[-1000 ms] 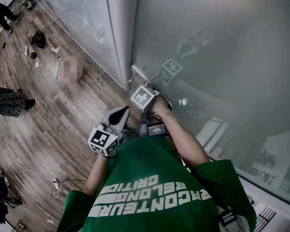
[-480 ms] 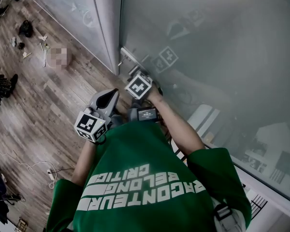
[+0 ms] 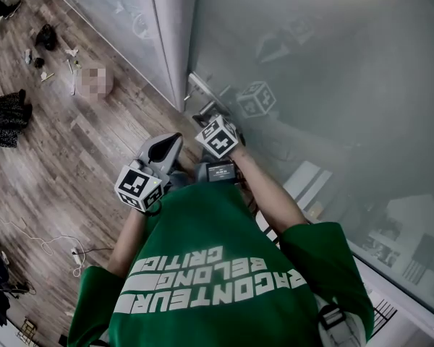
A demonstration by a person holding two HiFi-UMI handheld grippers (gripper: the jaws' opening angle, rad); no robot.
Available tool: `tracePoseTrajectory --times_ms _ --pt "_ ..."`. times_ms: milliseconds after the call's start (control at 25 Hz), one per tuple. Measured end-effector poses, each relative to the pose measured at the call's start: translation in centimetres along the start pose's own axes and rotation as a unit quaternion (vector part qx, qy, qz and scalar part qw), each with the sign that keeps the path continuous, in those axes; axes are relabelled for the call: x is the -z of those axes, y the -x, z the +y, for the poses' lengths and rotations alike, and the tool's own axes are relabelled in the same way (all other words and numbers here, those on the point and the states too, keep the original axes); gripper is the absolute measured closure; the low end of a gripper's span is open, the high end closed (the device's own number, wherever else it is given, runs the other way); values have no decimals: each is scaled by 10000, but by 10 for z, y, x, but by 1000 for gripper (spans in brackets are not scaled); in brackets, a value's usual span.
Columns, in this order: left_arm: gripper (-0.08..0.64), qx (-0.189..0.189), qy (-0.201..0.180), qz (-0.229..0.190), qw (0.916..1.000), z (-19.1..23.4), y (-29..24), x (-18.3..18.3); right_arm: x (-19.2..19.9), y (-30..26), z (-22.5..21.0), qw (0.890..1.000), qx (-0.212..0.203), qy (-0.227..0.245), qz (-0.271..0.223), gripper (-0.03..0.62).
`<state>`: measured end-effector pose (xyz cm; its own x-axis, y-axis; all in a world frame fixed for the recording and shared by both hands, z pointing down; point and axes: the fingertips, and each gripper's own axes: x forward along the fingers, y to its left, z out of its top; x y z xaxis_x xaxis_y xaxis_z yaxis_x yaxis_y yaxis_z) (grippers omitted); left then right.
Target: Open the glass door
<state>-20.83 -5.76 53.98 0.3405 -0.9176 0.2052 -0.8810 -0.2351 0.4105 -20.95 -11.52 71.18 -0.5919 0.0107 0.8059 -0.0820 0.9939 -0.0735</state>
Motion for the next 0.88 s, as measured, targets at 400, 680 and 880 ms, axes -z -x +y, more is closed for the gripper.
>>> tracePoseTrajectory --times_ms 400,680,880 --pt "543 -75 -15 31 10000 3 -4 6 5 -2 -6 9996 215 91 -174 600" --pt "543 -43 -16 8 10000 -1 0 0 1 2 -5 9998 137 64 -137 600" --pt "543 -44 -23 22 10000 -6 -1 6 4 1 -12 9997 199 35 -157 600"
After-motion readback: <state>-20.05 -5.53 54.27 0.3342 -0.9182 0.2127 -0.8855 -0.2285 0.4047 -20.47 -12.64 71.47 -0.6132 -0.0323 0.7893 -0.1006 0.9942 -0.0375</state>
